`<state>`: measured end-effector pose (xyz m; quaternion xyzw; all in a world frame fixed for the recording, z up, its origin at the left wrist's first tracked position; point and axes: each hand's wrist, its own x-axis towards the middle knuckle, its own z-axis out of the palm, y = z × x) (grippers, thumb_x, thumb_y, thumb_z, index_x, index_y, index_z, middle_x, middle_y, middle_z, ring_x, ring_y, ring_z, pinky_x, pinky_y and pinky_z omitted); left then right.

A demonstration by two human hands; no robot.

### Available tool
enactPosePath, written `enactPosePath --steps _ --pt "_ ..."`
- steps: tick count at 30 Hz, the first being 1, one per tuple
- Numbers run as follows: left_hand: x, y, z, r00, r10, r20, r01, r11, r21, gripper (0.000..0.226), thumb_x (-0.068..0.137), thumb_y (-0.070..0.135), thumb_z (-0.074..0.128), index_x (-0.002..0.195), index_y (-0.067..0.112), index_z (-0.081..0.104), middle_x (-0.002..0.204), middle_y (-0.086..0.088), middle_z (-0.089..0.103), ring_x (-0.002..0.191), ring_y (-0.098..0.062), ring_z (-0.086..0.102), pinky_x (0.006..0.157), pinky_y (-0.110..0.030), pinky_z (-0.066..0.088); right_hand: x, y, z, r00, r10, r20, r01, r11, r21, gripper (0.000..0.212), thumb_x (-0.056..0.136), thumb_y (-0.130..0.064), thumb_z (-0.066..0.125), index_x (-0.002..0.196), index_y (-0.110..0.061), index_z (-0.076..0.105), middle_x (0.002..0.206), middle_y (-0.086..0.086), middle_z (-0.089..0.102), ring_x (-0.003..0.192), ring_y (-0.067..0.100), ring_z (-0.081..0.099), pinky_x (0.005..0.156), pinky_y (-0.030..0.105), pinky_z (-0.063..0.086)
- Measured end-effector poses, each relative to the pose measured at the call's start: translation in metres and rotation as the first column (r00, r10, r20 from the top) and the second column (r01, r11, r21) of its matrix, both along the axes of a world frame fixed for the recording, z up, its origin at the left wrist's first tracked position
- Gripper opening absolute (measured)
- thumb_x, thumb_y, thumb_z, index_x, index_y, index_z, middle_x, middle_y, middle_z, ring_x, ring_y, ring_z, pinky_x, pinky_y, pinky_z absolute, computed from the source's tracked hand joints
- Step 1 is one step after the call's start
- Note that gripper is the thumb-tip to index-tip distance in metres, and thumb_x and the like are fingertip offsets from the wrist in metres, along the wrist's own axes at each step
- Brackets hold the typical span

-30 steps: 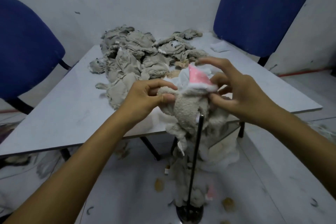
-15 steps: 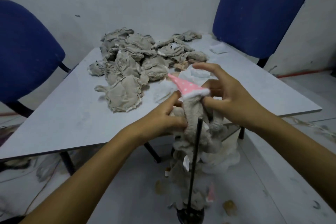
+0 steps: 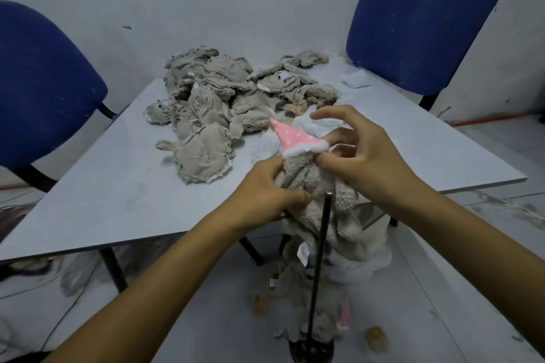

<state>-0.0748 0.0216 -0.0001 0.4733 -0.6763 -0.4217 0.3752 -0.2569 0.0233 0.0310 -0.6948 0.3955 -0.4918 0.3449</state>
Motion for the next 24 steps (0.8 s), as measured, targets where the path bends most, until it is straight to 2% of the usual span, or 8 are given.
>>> enactPosePath --steps 3,5,9,11,14,17,20,24 --pt "-0.001 0.002 0.003 0.977 0.195 0.089 -0.166 0.951 -0.262 0.045 0.069 0.021 0.058 0.111 0.031 0.071 0.095 0.007 0.074 0.086 -0.012 0.067 0.075 -0.032 0.055 -0.001 0.001 0.004 0.998 0.046 0.032 -0.046 0.999 -0.012 0.054 0.081 0.013 0.063 0.122 -0.022 0.060 0.079 -0.014 0.066 0.064 0.004 0.057 0.062 0.020 0.048" --pt "0.000 0.002 0.009 0.966 0.224 0.128 -0.168 0.922 -0.350 0.048 0.074 0.022 0.056 0.120 0.034 0.068 0.107 0.009 0.072 0.100 -0.013 0.066 0.085 -0.032 0.053 -0.001 0.002 0.007 0.997 0.063 0.045 -0.062 0.998 -0.024 0.053 0.082 0.014 0.063 0.123 -0.019 0.060 0.086 -0.018 0.065 0.068 0.001 0.060 0.064 0.020 0.050" --pt "0.006 -0.001 0.012 0.975 -0.223 -0.020 0.222 0.974 -0.033 0.066 0.079 -0.001 0.071 0.131 0.036 0.054 0.120 0.011 0.069 0.111 -0.010 0.065 0.090 -0.029 0.053 -0.005 0.000 0.007 0.999 0.035 0.031 -0.033 0.998 -0.054 0.053 0.082 0.014 0.062 0.121 -0.021 0.061 0.079 -0.022 0.064 0.069 0.001 0.058 0.068 0.022 0.050" --pt "0.003 0.002 0.009 0.981 -0.161 0.108 0.169 0.983 -0.069 0.074 0.075 0.003 0.075 0.136 0.037 0.049 0.124 0.007 0.065 0.113 -0.013 0.064 0.091 -0.030 0.054 -0.006 0.002 0.004 0.998 0.042 0.036 -0.040 0.998 -0.046 0.054 0.082 0.015 0.061 0.119 -0.024 0.061 0.075 -0.017 0.064 0.070 0.004 0.058 0.069 0.024 0.050" --pt "-0.003 0.007 0.010 0.959 0.137 0.249 -0.039 0.932 -0.360 0.062 0.075 0.022 0.074 0.129 0.047 0.054 0.117 0.013 0.065 0.102 -0.006 0.062 0.081 -0.021 0.052 -0.009 0.003 0.006 0.995 0.095 -0.015 -0.096 0.994 -0.046 0.055 0.083 0.015 0.061 0.122 -0.024 0.060 0.080 -0.016 0.064 0.079 0.007 0.060 0.075 0.032 0.054" --pt "0.002 0.001 0.017 0.951 0.018 0.309 0.074 0.956 -0.283 0.058 0.082 0.021 0.076 0.132 0.042 0.056 0.121 0.002 0.062 0.108 -0.015 0.060 0.089 -0.029 0.051 -0.021 -0.001 0.016 0.977 0.154 -0.145 -0.164 0.985 -0.060 0.053 0.084 0.011 0.066 0.125 -0.022 0.059 0.089 -0.025 0.064 0.080 0.004 0.060 0.075 0.029 0.054" --pt "0.015 -0.004 0.031 0.955 -0.196 0.224 0.223 0.970 -0.098 0.042 0.075 0.010 0.083 0.114 0.019 0.070 0.105 0.004 0.070 0.096 -0.015 0.068 0.078 -0.031 0.058 -0.034 -0.002 0.017 0.972 0.136 -0.191 -0.153 0.985 -0.076 0.048 0.083 0.006 0.072 0.120 -0.022 0.063 0.085 -0.016 0.065 0.076 0.006 0.061 0.072 0.026 0.053" --pt "0.030 -0.006 0.040 0.989 -0.148 0.005 0.148 0.981 -0.125 0.017 0.069 0.011 0.080 0.084 0.014 0.073 0.076 0.005 0.070 0.068 -0.014 0.070 0.062 -0.024 0.056 -0.046 -0.005 0.011 0.973 0.137 -0.188 -0.151 0.987 -0.061 0.047 0.082 0.005 0.073 0.116 -0.027 0.066 0.080 0.001 0.066 0.076 0.013 0.066 0.076 0.028 0.057"
